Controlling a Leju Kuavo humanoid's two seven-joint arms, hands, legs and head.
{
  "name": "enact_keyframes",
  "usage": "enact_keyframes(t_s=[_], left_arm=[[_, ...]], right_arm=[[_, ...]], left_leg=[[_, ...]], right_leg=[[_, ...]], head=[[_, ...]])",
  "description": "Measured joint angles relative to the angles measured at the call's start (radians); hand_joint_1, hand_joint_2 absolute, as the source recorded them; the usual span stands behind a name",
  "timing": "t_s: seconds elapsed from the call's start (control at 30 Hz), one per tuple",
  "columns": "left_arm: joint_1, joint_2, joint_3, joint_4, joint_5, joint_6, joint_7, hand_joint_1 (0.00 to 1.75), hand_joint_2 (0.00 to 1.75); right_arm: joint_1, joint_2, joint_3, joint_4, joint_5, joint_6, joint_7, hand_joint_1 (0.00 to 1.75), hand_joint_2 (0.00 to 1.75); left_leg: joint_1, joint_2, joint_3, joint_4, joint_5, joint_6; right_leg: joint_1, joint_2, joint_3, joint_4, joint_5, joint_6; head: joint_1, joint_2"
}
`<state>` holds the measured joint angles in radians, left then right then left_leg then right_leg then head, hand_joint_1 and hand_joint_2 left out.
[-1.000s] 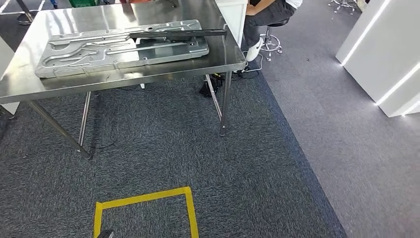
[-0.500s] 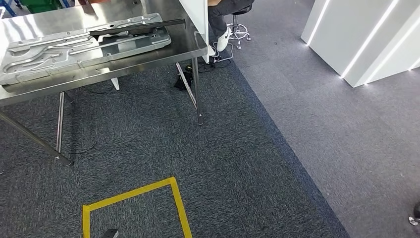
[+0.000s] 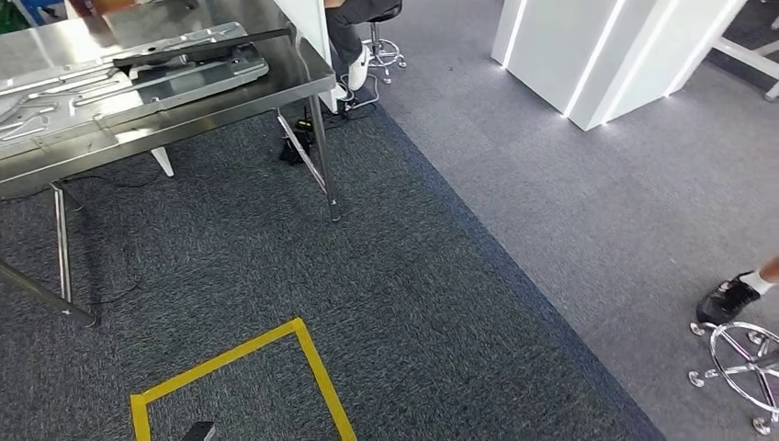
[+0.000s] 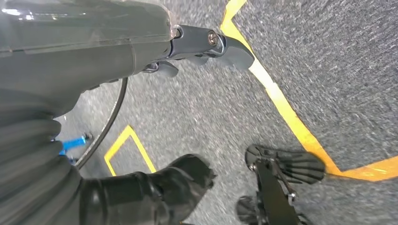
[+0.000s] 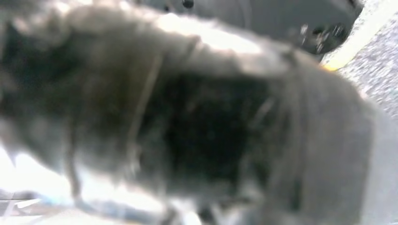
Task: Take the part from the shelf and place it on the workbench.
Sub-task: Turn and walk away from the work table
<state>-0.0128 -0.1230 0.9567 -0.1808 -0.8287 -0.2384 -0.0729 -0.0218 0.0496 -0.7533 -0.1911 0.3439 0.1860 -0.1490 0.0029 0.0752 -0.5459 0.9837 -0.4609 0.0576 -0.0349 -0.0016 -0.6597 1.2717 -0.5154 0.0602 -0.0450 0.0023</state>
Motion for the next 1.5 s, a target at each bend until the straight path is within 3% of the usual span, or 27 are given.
enact_keyframes(t_s=[0.03,0.1,0.17,0.23,0.3,0.33,0.4,0.47,0.53,0.6,0.67,0.73,0.77,0.87,0.9,0.93,1.0,1.03,1.1,1.17,1.23,1.27,1.3,1.37,1.4,1.43,1.5], left_arm=[[-0.002,0.000,0.000,0.000,0.000,0.000,0.000,0.00,0.00],[-0.002,0.001,0.000,-0.001,0.000,-0.002,-0.001,0.00,0.00],[-0.003,0.002,0.001,-0.002,0.000,-0.005,-0.003,0.00,0.00],[-0.006,0.001,0.001,-0.001,0.000,-0.009,-0.005,0.00,0.00],[-0.003,-0.001,0.002,-0.001,0.000,-0.011,-0.007,0.00,0.00],[-0.001,-0.002,0.002,-0.001,0.000,-0.011,-0.007,0.00,0.00],[0.005,-0.001,0.002,-0.001,0.000,-0.010,-0.008,0.00,0.00],[0.006,-0.001,0.004,-0.001,0.000,-0.010,-0.008,0.00,0.00],[0.005,0.000,0.004,-0.001,0.000,-0.010,-0.009,0.00,0.00],[0.004,0.001,0.004,-0.001,-0.001,-0.011,-0.011,0.00,0.00],[0.003,0.002,0.004,-0.001,-0.001,-0.012,-0.012,0.00,0.00],[0.001,0.002,0.004,-0.001,0.000,-0.012,-0.012,0.00,0.00],[0.000,0.002,0.005,-0.001,0.000,-0.012,-0.011,0.00,0.00],[0.001,0.002,0.006,-0.001,0.001,-0.012,-0.010,0.00,0.00],[0.003,0.002,0.006,-0.001,0.001,-0.012,-0.009,0.00,0.00],[0.004,0.002,0.006,-0.001,0.001,-0.012,-0.008,0.00,0.00],[0.003,0.002,0.007,-0.001,0.001,-0.012,-0.008,0.00,0.00],[0.002,0.002,0.007,-0.001,0.001,-0.012,-0.008,0.00,0.00],[0.001,0.002,0.008,-0.001,0.001,-0.012,-0.007,0.00,0.00],[-0.001,0.002,0.010,-0.001,0.001,-0.012,-0.007,0.00,0.00],[-0.004,0.002,0.011,0.000,0.001,-0.013,-0.008,0.00,0.00],[-0.006,0.002,0.011,0.000,0.001,-0.014,-0.008,0.00,0.00],[-0.005,0.000,0.011,0.000,0.001,-0.015,-0.008,0.00,0.00],[-0.002,-0.001,0.011,0.001,0.001,-0.016,-0.008,0.00,0.00],[0.000,-0.001,0.012,0.001,0.001,-0.016,-0.008,0.00,0.00],[0.001,-0.001,0.012,0.001,0.001,-0.015,-0.008,0.00,0.00],[0.001,0.000,0.013,0.001,0.001,-0.015,-0.008,0.00,0.00]], right_arm=[[-0.001,0.000,0.000,0.000,-0.003,0.003,0.001,0.00,0.00],[-0.004,0.000,-0.001,0.000,-0.008,0.007,0.003,0.00,0.00],[-0.005,-0.001,-0.002,0.000,-0.009,0.011,0.004,0.00,0.00],[-0.002,-0.002,-0.004,0.001,-0.008,0.012,0.005,0.00,0.00],[-0.003,-0.002,-0.006,0.002,-0.008,0.012,0.007,0.00,0.00],[-0.005,-0.002,-0.006,0.002,-0.007,0.012,0.007,0.00,0.00],[-0.006,-0.003,-0.006,0.002,-0.007,0.012,0.008,0.00,0.00],[-0.004,-0.004,-0.006,0.002,-0.006,0.013,0.008,0.00,0.00],[-0.002,-0.004,-0.006,0.003,-0.005,0.018,0.008,0.00,0.00],[-0.003,-0.002,-0.006,0.004,-0.005,0.026,0.008,0.00,0.00],[-0.002,-0.001,-0.006,0.006,-0.004,0.031,0.008,0.00,0.00],[0.004,-0.002,-0.006,0.007,-0.003,0.031,0.008,0.00,0.00],[0.005,-0.002,-0.006,0.008,-0.002,0.031,0.009,0.00,0.00],[0.001,-0.003,-0.006,0.009,0.002,0.031,0.013,0.00,0.00],[0.001,-0.003,-0.006,0.009,0.003,0.031,0.014,0.00,0.00],[0.001,-0.003,-0.006,0.009,0.005,0.031,0.014,0.00,0.00],[0.001,-0.004,-0.006,0.009,0.007,0.031,0.014,0.00,0.00],[0.001,-0.004,-0.006,0.009,0.007,0.031,0.014,0.00,0.00],[-0.003,-0.005,-0.006,0.009,0.008,0.031,0.014,0.00,0.00],[-0.003,-0.006,-0.006,0.009,0.008,0.031,0.014,0.00,0.00],[0.000,-0.007,-0.006,0.009,0.007,0.031,0.014,0.00,0.00],[0.000,-0.007,-0.006,0.009,0.007,0.031,0.014,0.00,0.00],[-0.002,-0.007,-0.006,0.009,0.006,0.031,0.014,0.00,0.00],[-0.006,-0.007,-0.006,0.009,0.006,0.031,0.014,0.00,0.00],[-0.007,-0.007,-0.006,0.009,0.006,0.031,0.015,0.00,0.00],[-0.006,-0.008,-0.006,0.009,0.006,0.031,0.015,0.00,0.00],[-0.004,-0.008,-0.007,0.009,0.006,0.032,0.015,0.00,0.00]], left_leg=[[0.000,0.011,-0.015,0.011,0.005,-0.005],[-0.001,0.029,-0.036,0.033,0.012,-0.018],[0.001,0.048,-0.045,0.044,0.019,-0.033],[0.009,0.044,-0.050,0.051,0.016,-0.050],[0.015,-0.009,-0.069,0.100,-0.048,-0.062],[0.015,-0.039,-0.082,0.149,-0.100,-0.063],[0.015,-0.065,-0.103,0.264,-0.179,-0.058],[0.012,-0.070,-0.083,0.301,-0.173,-0.049],[0.007,-0.085,-0.001,0.204,-0.118,-0.037],[0.002,-0.127,0.089,0.068,-0.101,-0.024],[-0.003,-0.147,0.118,0.007,-0.107,-0.017],[-0.004,-0.125,0.108,-0.002,-0.088,-0.010],[-0.002,-0.111,0.101,-0.008,-0.074,-0.002],[-0.002,-0.069,0.063,-0.018,-0.034,0.015],[-0.004,-0.055,0.047,-0.016,-0.022,0.014],[-0.005,-0.041,0.030,-0.013,-0.012,0.013],[-0.004,-0.014,-0.007,-0.002,0.007,0.006],[-0.004,-0.003,-0.024,0.006,0.015,0.002],[-0.003,0.014,-0.051,0.024,0.027,-0.010],[0.000,0.032,-0.059,0.034,0.038,-0.024],[0.007,0.042,-0.060,0.036,0.048,-0.040],[0.010,0.029,-0.065,0.045,0.036,-0.047],[0.012,0.005,-0.073,0.067,0.004,-0.053],[0.014,-0.049,-0.102,0.169,-0.102,-0.059],[0.013,-0.062,-0.114,0.232,-0.146,-0.058],[0.012,-0.067,-0.118,0.282,-0.167,-0.056],[0.010,-0.071,-0.084,0.295,-0.141,-0.047]], right_leg=[[-0.005,-0.016,0.055,-0.061,0.015,0.005],[-0.003,-0.054,0.158,-0.200,-0.003,0.002],[0.010,-0.064,0.185,-0.261,-0.026,-0.017],[0.015,-0.049,0.166,-0.265,-0.012,-0.044],[0.016,-0.034,0.143,-0.268,0.011,-0.067],[0.019,-0.026,0.130,-0.268,0.023,-0.075],[0.027,-0.003,0.099,-0.265,0.047,-0.084],[0.033,0.023,0.067,-0.259,0.071,-0.084],[0.034,0.047,0.037,-0.249,0.091,-0.081],[0.035,0.068,0.013,-0.241,0.110,-0.072],[0.033,0.088,0.004,-0.243,0.131,-0.059],[0.031,0.100,-0.001,-0.250,0.146,-0.046],[0.031,0.090,-0.008,-0.240,0.130,-0.042],[0.027,0.028,-0.046,-0.107,-0.012,-0.035],[0.023,0.018,-0.056,-0.045,-0.048,-0.030],[0.019,0.012,-0.058,0.002,-0.058,-0.026],[0.011,0.004,-0.017,0.010,-0.020,-0.017],[0.007,-0.007,0.032,-0.040,0.003,-0.014],[0.008,-0.041,0.148,-0.186,0.000,-0.014],[0.020,-0.056,0.198,-0.270,-0.024,-0.028],[0.025,-0.043,0.186,-0.282,-0.013,-0.049],[0.025,-0.037,0.178,-0.284,-0.002,-0.059],[0.024,-0.031,0.167,-0.287,0.011,-0.069],[0.027,-0.016,0.135,-0.288,0.039,-0.083],[0.030,-0.005,0.117,-0.286,0.053,-0.086],[0.034,0.006,0.097,-0.284,0.067,-0.088],[0.038,0.029,0.058,-0.276,0.093,-0.086]], head=[[0.000,0.000],[-0.002,0.000],[-0.005,0.000],[-0.005,0.000],[-0.006,0.000],[-0.006,0.000],[-0.006,0.000],[-0.006,0.000],[-0.006,0.000],[-0.006,0.000],[-0.007,0.000],[-0.008,0.000],[-0.007,0.000],[-0.002,0.000],[-0.001,0.000],[-0.002,0.000],[-0.002,0.000],[-0.002,0.000],[-0.003,0.000],[-0.003,0.000],[0.001,0.000],[0.002,0.000],[0.002,0.000],[0.000,0.000],[0.000,0.000],[0.000,0.000],[0.000,0.000]])
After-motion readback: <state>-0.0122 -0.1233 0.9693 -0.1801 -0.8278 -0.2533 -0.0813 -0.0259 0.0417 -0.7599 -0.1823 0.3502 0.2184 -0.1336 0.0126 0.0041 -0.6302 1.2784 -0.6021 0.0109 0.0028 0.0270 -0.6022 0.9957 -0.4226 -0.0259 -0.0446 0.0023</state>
